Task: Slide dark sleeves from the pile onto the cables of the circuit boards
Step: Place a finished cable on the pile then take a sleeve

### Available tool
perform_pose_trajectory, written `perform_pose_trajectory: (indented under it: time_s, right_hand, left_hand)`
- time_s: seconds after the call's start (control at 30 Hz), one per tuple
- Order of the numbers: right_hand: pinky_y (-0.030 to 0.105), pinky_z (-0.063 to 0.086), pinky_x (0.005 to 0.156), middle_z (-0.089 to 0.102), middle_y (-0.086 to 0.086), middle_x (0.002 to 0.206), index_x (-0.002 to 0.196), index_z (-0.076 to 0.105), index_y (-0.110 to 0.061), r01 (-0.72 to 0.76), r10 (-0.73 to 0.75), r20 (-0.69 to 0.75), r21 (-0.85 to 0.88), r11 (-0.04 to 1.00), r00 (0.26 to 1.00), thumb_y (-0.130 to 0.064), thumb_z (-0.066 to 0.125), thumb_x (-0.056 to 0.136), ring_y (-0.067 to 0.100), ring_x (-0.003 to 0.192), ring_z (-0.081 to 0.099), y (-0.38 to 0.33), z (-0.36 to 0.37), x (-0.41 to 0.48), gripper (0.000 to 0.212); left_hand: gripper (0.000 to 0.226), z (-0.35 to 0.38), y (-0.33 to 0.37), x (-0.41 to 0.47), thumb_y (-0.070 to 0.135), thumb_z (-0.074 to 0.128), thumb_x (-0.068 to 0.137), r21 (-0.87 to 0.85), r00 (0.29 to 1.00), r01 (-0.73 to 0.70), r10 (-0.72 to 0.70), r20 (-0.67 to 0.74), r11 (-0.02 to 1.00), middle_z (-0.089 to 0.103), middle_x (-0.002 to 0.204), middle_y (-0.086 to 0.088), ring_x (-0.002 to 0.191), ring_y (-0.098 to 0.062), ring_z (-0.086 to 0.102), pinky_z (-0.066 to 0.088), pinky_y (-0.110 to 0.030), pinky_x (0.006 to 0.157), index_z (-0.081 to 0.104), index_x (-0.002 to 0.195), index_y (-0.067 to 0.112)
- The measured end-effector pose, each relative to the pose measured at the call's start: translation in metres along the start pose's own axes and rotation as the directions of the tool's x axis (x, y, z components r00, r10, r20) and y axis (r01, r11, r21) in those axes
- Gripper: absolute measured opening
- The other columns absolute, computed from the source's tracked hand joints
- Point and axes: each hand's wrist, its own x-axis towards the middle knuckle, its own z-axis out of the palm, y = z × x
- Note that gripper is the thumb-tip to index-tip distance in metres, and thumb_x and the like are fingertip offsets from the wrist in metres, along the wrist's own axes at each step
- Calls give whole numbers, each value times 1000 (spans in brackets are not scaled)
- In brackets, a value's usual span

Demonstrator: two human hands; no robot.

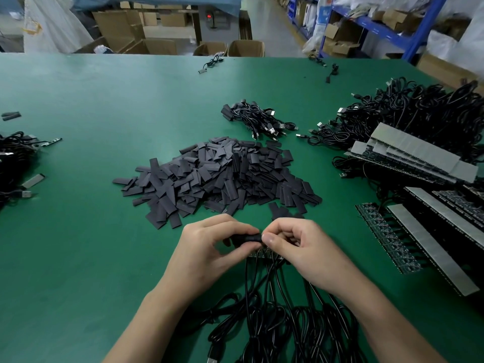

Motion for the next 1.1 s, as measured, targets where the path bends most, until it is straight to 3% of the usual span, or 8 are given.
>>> perform_pose_trajectory:
  time_s: [0.2, 0.37, 0.7, 0.9, 1.0, 1.1]
  right_hand:
    - [40, 54, 76, 72, -3, 81, 90, 75, -32, 15, -15, -6, 53, 998, 1000, -54, 60, 88, 18, 76, 65, -1, -4, 0, 26]
    - [39, 43, 68, 58, -9, 67, 88, 75, -32, 10, -3, -49, 135, 991, 999, -56, 58, 86, 15, 66, 51, 1, -2, 1, 29]
    - [32, 37, 62, 52, -13, 59, 86, 75, -32, 8, 7, -93, 158, 987, 996, -55, 59, 85, 9, 59, 44, 1, 2, 1, 27]
    - [15, 35, 57, 55, -18, 57, 87, 75, -30, 4, 11, -85, 168, 986, 996, -43, 61, 91, -1, 55, 42, 2, 3, 1, 19]
    - [17, 36, 59, 56, -16, 57, 87, 75, -30, 3, 13, -91, 181, 984, 996, -48, 62, 89, -1, 56, 44, 2, 2, 2, 22]
    - [32, 36, 62, 52, -11, 58, 85, 75, -29, 1, 19, -87, 227, 974, 996, -55, 62, 85, 10, 58, 42, 1, 2, 2, 29]
  left_hand:
    - [31, -2, 2, 2, 28, 87, 79, -7, 989, 58, -59, -133, 998, 73, 90, 12, 81, -8, 69, 55, -23, 74, 80, 107, 20]
    - [24, -3, 2, 4, 26, 85, 77, -29, 948, 135, -138, -287, 990, 74, 86, 13, 76, -7, 69, 50, -12, 74, 80, 100, 21]
    - [18, 0, 4, 4, 18, 81, 83, -1, 964, 115, -112, -242, 993, 72, 78, 13, 70, -5, 68, 53, -17, 70, 82, 100, 12]
    - [19, 0, 2, 3, 21, 82, 84, 51, 969, 88, -74, -234, 995, 72, 85, 15, 74, 3, 67, 56, -19, 71, 82, 100, 10]
    - [20, 1, 2, 3, 25, 80, 87, 59, 967, 78, -61, -249, 995, 75, 91, 13, 79, 1, 69, 57, -22, 69, 82, 103, 13]
    - [22, 1, 3, 3, 22, 77, 89, 52, 960, 91, -74, -270, 994, 76, 98, 13, 82, 1, 70, 57, -23, 71, 80, 110, 16]
